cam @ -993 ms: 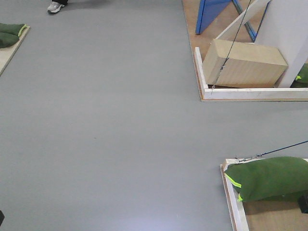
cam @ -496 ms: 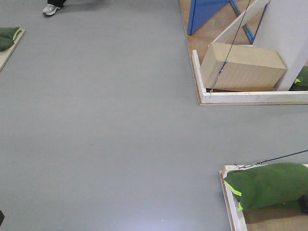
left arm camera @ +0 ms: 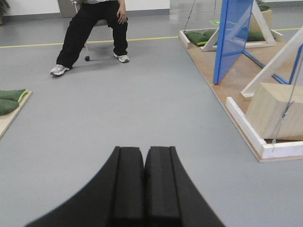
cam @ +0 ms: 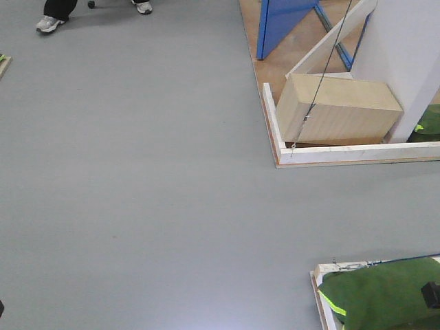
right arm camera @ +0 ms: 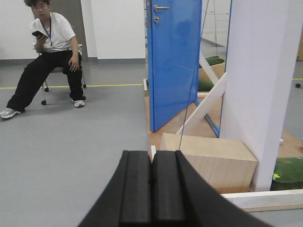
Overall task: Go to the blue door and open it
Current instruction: 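Drive the base forward toward the blue door on the wooden platform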
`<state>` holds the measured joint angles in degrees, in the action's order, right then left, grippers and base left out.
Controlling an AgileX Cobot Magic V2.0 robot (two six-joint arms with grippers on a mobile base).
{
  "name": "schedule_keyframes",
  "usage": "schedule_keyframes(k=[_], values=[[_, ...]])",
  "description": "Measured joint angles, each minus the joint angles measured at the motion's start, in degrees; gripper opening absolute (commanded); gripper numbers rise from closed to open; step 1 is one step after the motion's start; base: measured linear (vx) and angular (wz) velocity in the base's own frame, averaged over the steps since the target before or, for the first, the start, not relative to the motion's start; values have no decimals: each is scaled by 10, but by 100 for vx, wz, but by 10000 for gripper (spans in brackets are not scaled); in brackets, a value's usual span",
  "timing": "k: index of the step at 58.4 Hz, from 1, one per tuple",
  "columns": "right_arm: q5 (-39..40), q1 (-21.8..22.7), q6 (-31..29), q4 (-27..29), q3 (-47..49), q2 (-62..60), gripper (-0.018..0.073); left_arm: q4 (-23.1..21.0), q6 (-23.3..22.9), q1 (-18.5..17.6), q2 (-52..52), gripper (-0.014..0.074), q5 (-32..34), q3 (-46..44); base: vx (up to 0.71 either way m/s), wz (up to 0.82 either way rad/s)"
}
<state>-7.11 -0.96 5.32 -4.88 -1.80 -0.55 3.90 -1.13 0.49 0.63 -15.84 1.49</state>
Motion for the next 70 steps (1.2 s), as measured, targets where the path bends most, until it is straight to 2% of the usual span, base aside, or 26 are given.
schedule_keyframes(k=[70], values=[[-1, -1, 0, 0, 0, 0, 11, 0, 0, 2, 0, 73, 0, 0, 43, 8]])
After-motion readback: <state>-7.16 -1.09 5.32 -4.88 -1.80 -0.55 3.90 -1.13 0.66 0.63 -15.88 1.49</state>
